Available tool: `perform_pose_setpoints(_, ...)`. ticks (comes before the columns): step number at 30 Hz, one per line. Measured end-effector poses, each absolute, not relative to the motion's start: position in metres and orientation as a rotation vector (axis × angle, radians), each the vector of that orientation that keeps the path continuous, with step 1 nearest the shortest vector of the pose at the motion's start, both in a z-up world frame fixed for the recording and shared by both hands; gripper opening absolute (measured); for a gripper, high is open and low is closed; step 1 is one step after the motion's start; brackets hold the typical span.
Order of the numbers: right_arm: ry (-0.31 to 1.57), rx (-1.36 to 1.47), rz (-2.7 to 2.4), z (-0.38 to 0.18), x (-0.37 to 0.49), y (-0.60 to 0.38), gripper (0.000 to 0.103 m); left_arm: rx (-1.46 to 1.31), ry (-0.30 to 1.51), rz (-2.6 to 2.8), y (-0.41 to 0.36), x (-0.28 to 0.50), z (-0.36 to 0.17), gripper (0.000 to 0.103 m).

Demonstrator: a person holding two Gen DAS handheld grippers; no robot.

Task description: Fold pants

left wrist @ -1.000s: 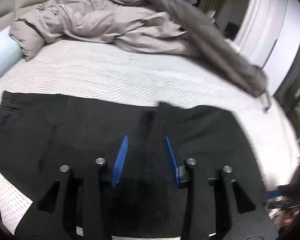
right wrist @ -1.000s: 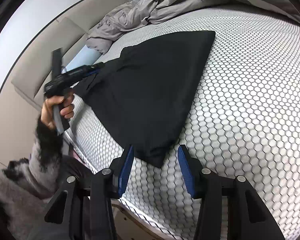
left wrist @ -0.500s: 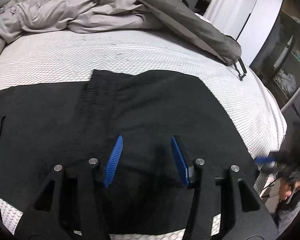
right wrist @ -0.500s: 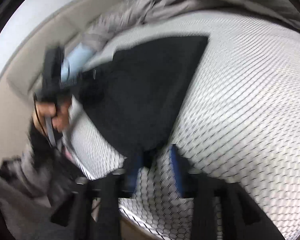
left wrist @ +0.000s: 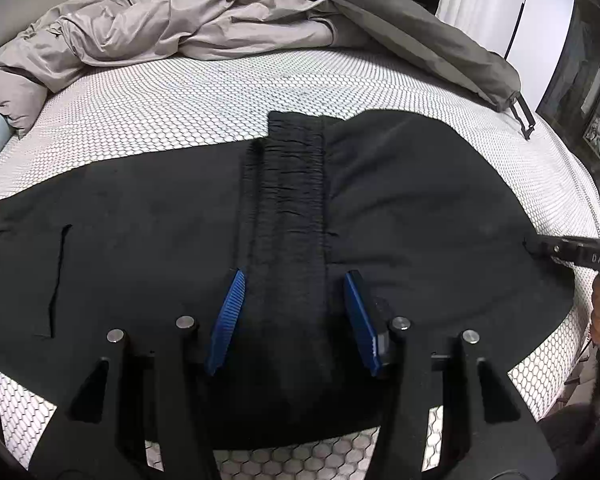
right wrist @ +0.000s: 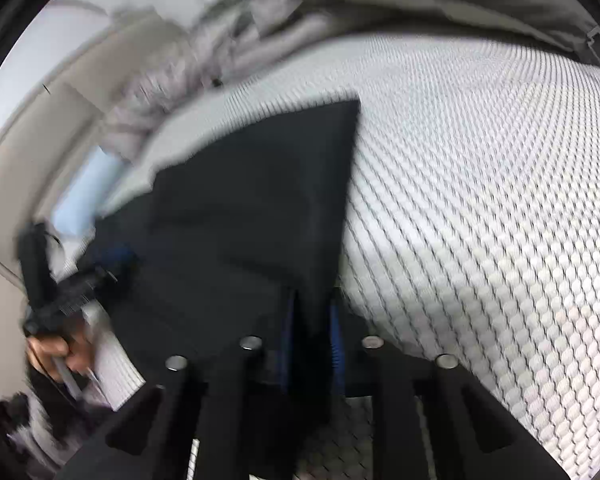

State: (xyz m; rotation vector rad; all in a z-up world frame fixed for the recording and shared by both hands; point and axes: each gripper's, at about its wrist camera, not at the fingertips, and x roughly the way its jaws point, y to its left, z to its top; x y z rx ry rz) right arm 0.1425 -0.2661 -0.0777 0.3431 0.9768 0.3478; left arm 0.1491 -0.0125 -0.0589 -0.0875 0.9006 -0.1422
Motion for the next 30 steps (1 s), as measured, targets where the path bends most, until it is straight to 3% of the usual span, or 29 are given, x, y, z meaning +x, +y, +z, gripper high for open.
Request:
perform_pose_setpoints(3, 0.899, 0.292, 0.29, -0.063, 0.117, -0.272, 0.019, -0.084, 0.84, -0.183, -0.014, 0.135, -0.043, 0.049)
perform_pose_setpoints(5, 0.81, 0.223, 0.277, -0.044, 0.099, -0.261, 0.019, -0.077, 0.819, -0.277, -0.027, 0.127, -0.037, 0.058)
perform_pose_setpoints(7, 0.758, 0.188, 0.327, -0.032, 0.088, -0.243, 0.019, -0.064, 0.839, -0.36, -0.046, 0.125, -0.042, 0.058)
perform_pose_setpoints(12, 0.818, 0.033, 0.414, -0.051, 0.105, -0.165, 0.019, 0.085, 0.861, -0.439, -0.084, 0.128, -0.066, 0.058)
perform_pose_setpoints(14, 0.883, -0.085, 0.418, -0.074, 0.115, -0.14, 0.022, 0.118, 0.887, -0.464, -0.082, 0.126, -0.071, 0.058)
perform_pose_setpoints(17, 0.83, -0.26, 0.407, -0.078, 0.096, -0.139, 0.022, 0.15, 0.901, -0.447, -0.06, 0.115, -0.073, 0.058)
perform_pose_setpoints(21, 0.857, -0.216, 0.252, -0.078, 0.08, -0.201, 0.022, 0.098, 0.897, -0.481, -0.039, 0.107, -0.073, 0.054)
perform_pose_setpoints(22, 0.871, -0.194, 0.204, -0.081, 0.078, -0.219, 0.027, 0.112, 0.893, -0.472, -0.039, 0.105, -0.072, 0.054)
perform_pose_setpoints(24, 0.876, -0.064, 0.229, -0.077, 0.079, -0.24, 0.029, 0.142, 0.886, -0.45, -0.043, 0.104, -0.066, 0.054)
perform_pose_setpoints(30, 0.739, -0.015, 0.308, -0.044, 0.091, -0.199, 0.029, 0.003, 0.844, -0.452, -0.054, 0.129, -0.04, 0.054)
